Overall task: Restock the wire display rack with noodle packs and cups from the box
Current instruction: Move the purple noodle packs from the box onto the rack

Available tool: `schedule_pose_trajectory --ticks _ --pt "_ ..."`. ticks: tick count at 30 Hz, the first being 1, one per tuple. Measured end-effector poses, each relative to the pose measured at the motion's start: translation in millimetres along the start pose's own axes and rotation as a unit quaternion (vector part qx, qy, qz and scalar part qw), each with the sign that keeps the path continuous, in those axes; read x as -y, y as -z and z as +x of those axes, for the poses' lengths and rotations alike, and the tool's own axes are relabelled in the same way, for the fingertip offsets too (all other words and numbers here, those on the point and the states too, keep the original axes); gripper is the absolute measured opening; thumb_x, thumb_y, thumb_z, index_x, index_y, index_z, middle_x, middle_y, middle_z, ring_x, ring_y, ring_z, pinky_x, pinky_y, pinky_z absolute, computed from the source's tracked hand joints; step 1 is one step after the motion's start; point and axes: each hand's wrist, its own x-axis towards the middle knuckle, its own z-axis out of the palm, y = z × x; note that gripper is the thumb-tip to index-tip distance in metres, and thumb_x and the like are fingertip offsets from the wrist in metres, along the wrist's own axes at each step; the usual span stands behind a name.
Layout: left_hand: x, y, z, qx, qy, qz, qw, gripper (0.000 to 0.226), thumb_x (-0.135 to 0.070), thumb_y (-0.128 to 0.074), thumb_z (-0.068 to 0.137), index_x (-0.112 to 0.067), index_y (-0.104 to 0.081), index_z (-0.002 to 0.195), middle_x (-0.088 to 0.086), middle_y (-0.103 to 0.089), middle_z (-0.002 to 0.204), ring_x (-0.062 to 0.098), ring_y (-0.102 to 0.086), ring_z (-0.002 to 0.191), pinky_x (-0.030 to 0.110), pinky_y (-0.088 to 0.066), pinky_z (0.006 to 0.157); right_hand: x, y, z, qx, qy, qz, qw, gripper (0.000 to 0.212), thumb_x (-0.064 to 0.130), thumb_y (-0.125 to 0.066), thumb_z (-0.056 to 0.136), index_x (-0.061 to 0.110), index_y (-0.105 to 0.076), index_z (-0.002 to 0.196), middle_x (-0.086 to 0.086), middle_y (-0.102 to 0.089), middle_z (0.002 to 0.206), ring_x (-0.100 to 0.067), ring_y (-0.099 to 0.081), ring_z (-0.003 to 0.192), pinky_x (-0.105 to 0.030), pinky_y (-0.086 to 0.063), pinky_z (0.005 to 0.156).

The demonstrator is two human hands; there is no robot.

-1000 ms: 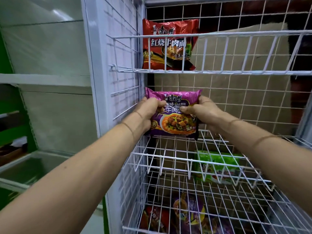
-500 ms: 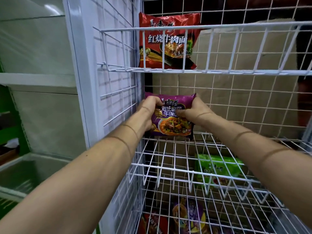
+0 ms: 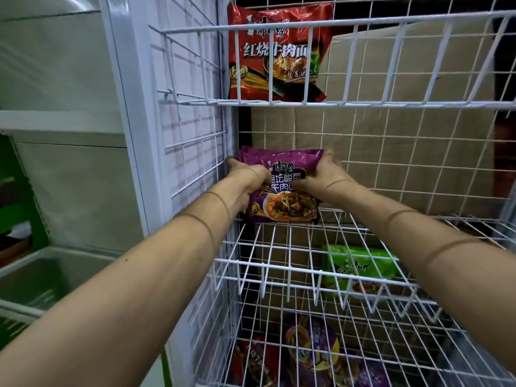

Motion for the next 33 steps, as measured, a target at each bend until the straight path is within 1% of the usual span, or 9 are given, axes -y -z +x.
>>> schedule_pose_trajectory --ticks 4,8,13,15,17,21,25,28,33 --pt "1.2 -3.3 -2.8 -0.008 -0.019 0.025 0.999 0.105 -0.008 -0.065 0.086 -0.025 0.01 0.157 0.021 -0.048 0.142 0.04 -0.06 0.121 0.054 -0.052 0.101 5.1 13.0 -13.2 -0.012 -0.01 -0.017 1.0 0.098 0.036 -0.08 0.083 0.011 -0.015 0.152 -0.019 -0.036 0.149 -0.039 -0.047 0.132 -0.05 -0.047 0.108" --pt "1.9 -7.4 -7.5 -0.017 -0.055 0.083 0.995 0.117 -0.028 -0.062 0.066 -0.035 0.013 0.156 0.017 -0.027 0.161 0.041 -0.046 0.137 0.056 -0.044 0.109 5.9 21.2 -33.1 -0.009 0.01 -0.024 1.0 0.078 0.032 -0.073 0.09 0.016 -0.021 0.146 -0.018 -0.036 0.145 -0.039 -0.046 0.133 -0.047 -0.041 0.112" --pt "-3.1 -9.9 -43.5 -0.042 -0.1 0.17 0.979 0.112 -0.034 -0.067 0.08 -0.033 0.012 0.159 0.013 -0.01 0.167 0.04 -0.029 0.147 0.055 -0.033 0.117 6.3 26.9 -60.7 -0.012 0.061 -0.054 0.997 0.081 0.036 -0.067 0.094 0.018 -0.017 0.155 -0.019 -0.034 0.15 -0.039 -0.045 0.135 -0.044 -0.036 0.117" --pt "-5.2 -10.6 -62.1 -0.034 -0.127 0.172 0.976 0.102 -0.033 -0.068 0.085 -0.031 0.001 0.161 0.014 -0.014 0.166 0.037 -0.031 0.147 0.052 -0.033 0.118 6.3 28.8 -73.7 -0.008 0.081 -0.053 0.995 0.071 0.038 -0.068 0.093 0.02 -0.03 0.151 -0.016 -0.044 0.143 -0.034 -0.051 0.129 -0.04 -0.039 0.114" --pt "-4.5 -10.7 -86.2 -0.015 -0.161 0.182 0.97 0.079 -0.03 -0.064 0.094 -0.03 -0.018 0.159 0.012 -0.029 0.16 0.033 -0.039 0.141 0.047 -0.037 0.116 4.6 31.3 -86.7 0.003 0.107 -0.041 0.993 0.062 0.039 -0.068 0.092 0.024 -0.042 0.147 -0.009 -0.054 0.139 -0.027 -0.057 0.123 -0.04 -0.044 0.11" --pt "8.3 -3.9 -138.5 0.025 -0.248 0.143 0.958 0.045 -0.023 -0.064 0.096 -0.029 -0.051 0.138 0.003 -0.057 0.128 0.021 -0.06 0.115 0.037 -0.051 0.101 -0.3 44.7 -117.7 -0.013 0.167 0.021 0.986 0.038 0.034 -0.068 0.092 0.031 -0.059 0.128 0.002 -0.067 0.12 -0.02 -0.065 0.108 -0.042 -0.052 0.1" --pt "28.8 3.8 -176.7 0.069 -0.273 0.102 0.954 0.033 -0.019 -0.064 0.097 -0.022 -0.059 0.129 0.004 -0.064 0.119 0.014 -0.066 0.105 0.027 -0.054 0.092 -6.4 58.1 -155.5 -0.023 0.209 0.056 0.976 0.039 0.043 -0.061 0.085 0.036 -0.06 0.124 0.008 -0.067 0.113 -0.012 -0.066 0.104 -0.042 -0.054 0.098" --pt "45.2 3.5 -192.9 0.072 -0.276 0.084 0.955 0.031 -0.014 -0.063 0.097 -0.02 -0.061 0.127 0.002 -0.068 0.112 0.011 -0.066 0.103 0.029 -0.051 0.097 -14.3 58.4 -178.8 -0.021 0.216 0.049 0.975 0.04 0.042 -0.062 0.088 0.036 -0.06 0.127 0.01 -0.066 0.114 -0.009 -0.065 0.106 -0.04 -0.053 0.099" --pt "68.3 3.4 -218.6 0.063 -0.319 0.043 0.945 0.026 -0.007 -0.061 0.097 -0.022 -0.066 0.118 0.0 -0.069 0.117 0.009 -0.063 0.114 0.031 -0.05 0.103 -35.5 53.8 -211.2 -0.036 0.241 0.057 0.968 0.035 0.033 -0.061 0.095 0.033 -0.06 0.13 0.016 -0.067 0.116 -0.001 -0.062 0.109 -0.034 -0.053 0.099"
